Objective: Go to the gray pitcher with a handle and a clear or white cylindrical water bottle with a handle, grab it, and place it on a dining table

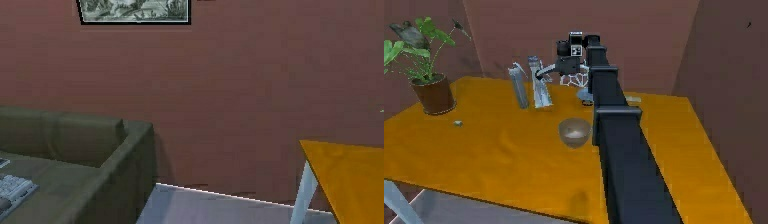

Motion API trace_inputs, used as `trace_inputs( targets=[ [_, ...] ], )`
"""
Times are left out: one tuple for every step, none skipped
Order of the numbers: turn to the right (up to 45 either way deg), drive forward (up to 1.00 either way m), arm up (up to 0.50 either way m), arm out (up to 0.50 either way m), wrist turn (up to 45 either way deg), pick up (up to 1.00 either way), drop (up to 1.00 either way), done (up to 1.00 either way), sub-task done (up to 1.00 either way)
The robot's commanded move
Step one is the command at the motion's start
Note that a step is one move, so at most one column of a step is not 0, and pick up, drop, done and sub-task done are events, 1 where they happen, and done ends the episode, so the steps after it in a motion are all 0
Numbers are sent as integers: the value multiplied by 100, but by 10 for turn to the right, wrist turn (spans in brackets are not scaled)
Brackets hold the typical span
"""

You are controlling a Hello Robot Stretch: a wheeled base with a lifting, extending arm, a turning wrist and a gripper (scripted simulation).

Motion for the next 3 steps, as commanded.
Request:
trace_inputs(
  targets=[
    [0, 0, 0, 0, 0, 0, 100, 0, 0],
    [0, 0, 0, -10, 0, 0, 0, 0, 0],
    [0, 0, 0, 0, 0, 0, 0, 100, 0]
  ],
)
